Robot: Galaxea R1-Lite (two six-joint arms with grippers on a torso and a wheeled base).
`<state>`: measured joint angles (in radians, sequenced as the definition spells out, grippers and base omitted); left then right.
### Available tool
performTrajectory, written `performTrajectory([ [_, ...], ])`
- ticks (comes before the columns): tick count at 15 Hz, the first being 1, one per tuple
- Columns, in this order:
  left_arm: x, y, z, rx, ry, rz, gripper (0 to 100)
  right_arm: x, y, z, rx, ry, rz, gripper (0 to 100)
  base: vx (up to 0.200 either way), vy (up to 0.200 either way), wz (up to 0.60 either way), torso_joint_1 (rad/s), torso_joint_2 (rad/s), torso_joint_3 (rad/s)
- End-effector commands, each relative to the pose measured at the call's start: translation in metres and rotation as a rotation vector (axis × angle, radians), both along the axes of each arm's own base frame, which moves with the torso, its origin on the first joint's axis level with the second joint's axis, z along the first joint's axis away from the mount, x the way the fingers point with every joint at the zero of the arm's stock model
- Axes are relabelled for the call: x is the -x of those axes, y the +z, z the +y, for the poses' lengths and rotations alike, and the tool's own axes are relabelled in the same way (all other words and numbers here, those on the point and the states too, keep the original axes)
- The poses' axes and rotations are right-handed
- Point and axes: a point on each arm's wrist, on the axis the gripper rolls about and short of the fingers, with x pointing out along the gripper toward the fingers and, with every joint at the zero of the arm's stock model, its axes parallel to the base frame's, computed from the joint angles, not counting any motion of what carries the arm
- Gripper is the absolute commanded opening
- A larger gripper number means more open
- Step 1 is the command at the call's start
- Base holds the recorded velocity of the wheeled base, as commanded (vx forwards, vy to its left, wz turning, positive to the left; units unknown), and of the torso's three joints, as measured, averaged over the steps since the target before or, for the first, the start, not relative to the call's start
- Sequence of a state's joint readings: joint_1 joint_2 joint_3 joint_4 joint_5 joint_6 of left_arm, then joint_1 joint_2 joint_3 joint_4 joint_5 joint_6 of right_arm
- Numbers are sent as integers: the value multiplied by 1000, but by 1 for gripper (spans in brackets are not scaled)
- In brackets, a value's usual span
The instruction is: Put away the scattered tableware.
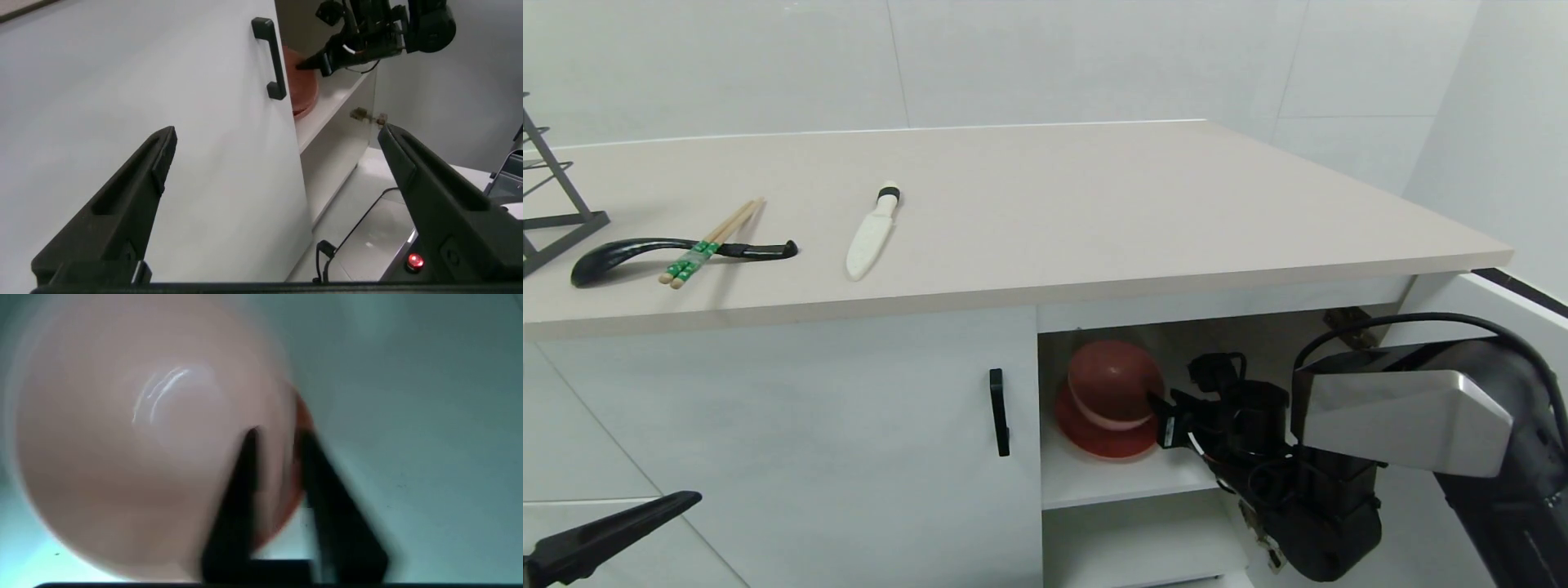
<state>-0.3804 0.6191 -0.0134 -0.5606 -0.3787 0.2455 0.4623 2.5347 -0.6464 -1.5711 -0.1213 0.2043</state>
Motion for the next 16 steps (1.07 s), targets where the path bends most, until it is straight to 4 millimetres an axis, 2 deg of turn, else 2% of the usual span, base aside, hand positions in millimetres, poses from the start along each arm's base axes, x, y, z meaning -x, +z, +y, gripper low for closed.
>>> performTrajectory([
  [1,0,0,0,-1,0,4,100,0,0,0,47,14,-16,100,0,0,0,0,0,0],
  [5,0,-1,0,-3,-2,4,100,3,9,5,82,42,-50,100,0,0,0,0,0,0],
  [6,1,-1,0,-1,-2,-2,100,17,27,8,76,67,-59,100,0,0,0,0,0,0],
  [10,2,0,1,5,-2,-12,100,67,72,6,70,141,-71,100,0,0,0,0,0,0],
  [11,2,0,1,5,-2,-12,100,79,77,2,76,153,-61,100,0,0,0,0,0,0],
  [12,2,1,1,7,-5,-16,100,104,89,-6,83,177,-46,100,0,0,0,0,0,0],
  [13,2,1,1,7,-5,-16,100,104,89,-6,83,177,-46,100,0,0,0,0,0,0],
  [14,3,6,-1,15,-48,-36,100,140,115,-25,67,200,-73,100,0,0,0,0,0,0],
  [16,3,8,-1,23,-58,-42,100,164,132,-36,40,227,-118,100,0,0,0,0,0,0],
])
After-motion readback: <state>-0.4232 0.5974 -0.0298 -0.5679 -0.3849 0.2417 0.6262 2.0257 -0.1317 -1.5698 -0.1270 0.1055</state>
